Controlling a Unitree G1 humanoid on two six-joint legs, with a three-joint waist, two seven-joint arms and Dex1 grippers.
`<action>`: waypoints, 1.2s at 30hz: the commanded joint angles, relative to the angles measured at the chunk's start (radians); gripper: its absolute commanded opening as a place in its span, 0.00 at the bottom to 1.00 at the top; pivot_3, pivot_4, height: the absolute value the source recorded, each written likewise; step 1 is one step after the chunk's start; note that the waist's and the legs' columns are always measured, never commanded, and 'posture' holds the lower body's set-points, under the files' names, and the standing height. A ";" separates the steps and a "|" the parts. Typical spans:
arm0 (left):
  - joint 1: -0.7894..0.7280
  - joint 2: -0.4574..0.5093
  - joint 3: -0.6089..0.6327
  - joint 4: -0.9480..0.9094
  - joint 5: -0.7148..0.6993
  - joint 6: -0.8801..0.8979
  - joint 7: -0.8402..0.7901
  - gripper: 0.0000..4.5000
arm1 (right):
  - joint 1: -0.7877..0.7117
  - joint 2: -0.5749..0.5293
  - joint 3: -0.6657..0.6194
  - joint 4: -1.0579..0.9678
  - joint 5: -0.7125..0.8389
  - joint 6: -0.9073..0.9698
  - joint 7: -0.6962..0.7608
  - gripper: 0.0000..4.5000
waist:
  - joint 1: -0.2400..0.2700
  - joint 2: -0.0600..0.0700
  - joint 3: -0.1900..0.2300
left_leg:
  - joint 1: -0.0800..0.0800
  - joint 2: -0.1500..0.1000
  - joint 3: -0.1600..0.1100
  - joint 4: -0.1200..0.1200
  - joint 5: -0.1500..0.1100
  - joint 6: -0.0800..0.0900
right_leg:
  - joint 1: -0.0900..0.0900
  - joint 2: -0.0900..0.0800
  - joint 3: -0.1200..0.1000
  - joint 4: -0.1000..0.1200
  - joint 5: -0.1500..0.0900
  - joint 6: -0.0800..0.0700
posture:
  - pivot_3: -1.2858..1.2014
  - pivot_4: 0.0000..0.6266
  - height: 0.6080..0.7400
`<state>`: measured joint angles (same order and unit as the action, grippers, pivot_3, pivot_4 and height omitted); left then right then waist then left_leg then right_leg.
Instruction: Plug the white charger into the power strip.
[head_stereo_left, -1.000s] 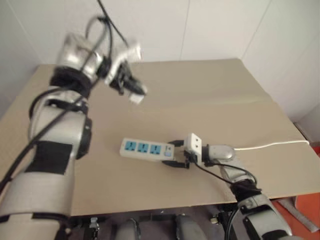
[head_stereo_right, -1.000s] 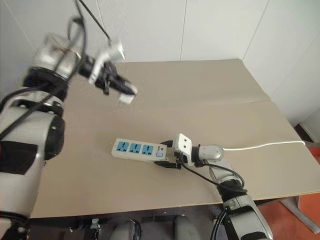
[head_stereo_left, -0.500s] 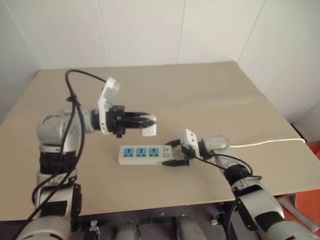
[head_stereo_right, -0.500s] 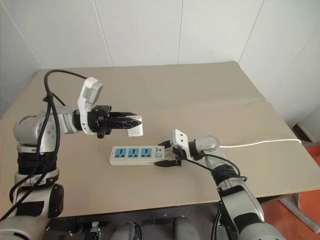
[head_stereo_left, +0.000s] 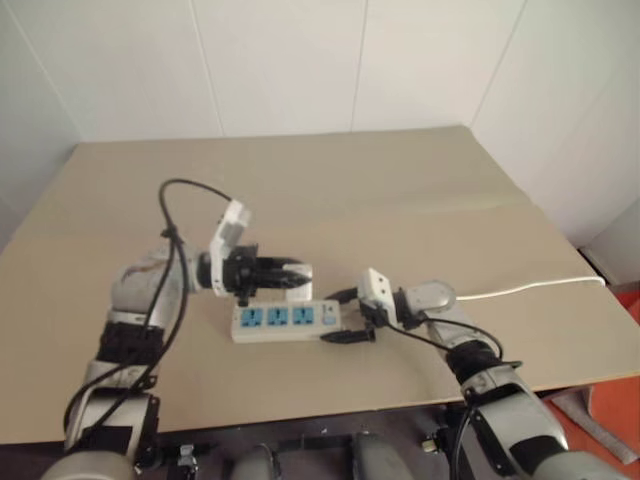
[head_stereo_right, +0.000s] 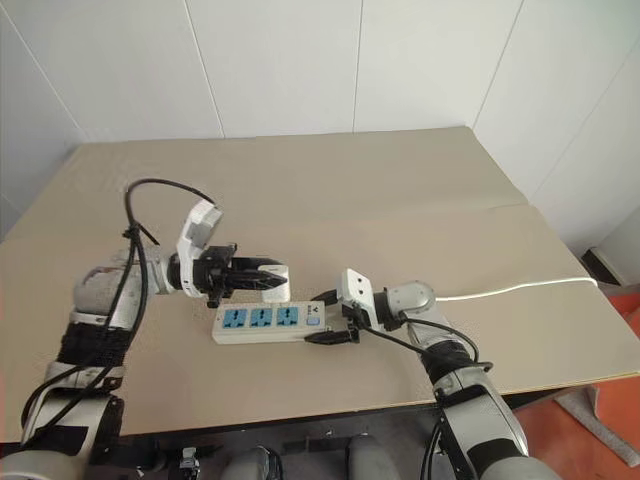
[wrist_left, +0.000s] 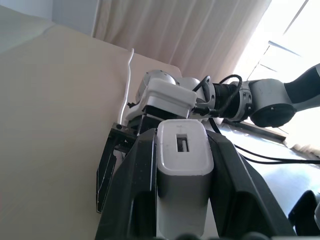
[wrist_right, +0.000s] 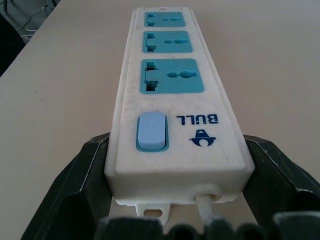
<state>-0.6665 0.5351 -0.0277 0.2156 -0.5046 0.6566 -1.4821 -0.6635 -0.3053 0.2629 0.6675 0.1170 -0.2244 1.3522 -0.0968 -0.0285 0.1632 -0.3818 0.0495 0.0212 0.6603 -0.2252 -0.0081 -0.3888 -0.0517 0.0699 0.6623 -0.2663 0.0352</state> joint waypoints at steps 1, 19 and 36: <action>-0.045 0.001 -0.037 0.086 0.038 -0.142 -0.085 0.23 | 0.040 0.003 0.075 0.003 -0.059 0.042 0.036 0.76 | 0.000 0.000 0.000 | 0.000 0.000 0.000 0.000 0.000 0.000 | 0.000 0.000 0.000 0.000 0.000 0.000 | 0.52 0.24 1.00; 0.008 -0.064 -0.053 0.115 0.065 -0.279 -0.042 0.23 | 0.058 0.001 0.097 -0.030 -0.089 0.025 0.018 0.76 | 0.001 0.000 0.000 | -0.003 0.000 -0.001 0.000 -0.001 0.002 | -0.001 0.001 0.000 -0.004 0.000 0.000 | 0.52 0.24 1.00; 0.041 -0.071 -0.078 0.146 0.086 -0.336 -0.030 0.23 | 0.059 -0.002 0.093 -0.026 -0.093 0.020 0.010 0.76 | 0.000 0.000 0.000 | -0.002 0.001 -0.001 -0.001 -0.001 0.002 | -0.001 0.002 0.000 -0.005 0.000 0.000 | 0.52 0.24 1.00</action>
<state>-0.6223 0.4639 -0.1043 0.3694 -0.4215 0.3429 -1.5017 -0.6456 -0.3151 0.2732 0.6067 0.0957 -0.2119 1.3477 -0.0968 -0.0286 0.1632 -0.3842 0.0506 0.0207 0.6594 -0.2262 -0.0065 -0.3893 -0.0502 0.0703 0.6575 -0.2666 0.0354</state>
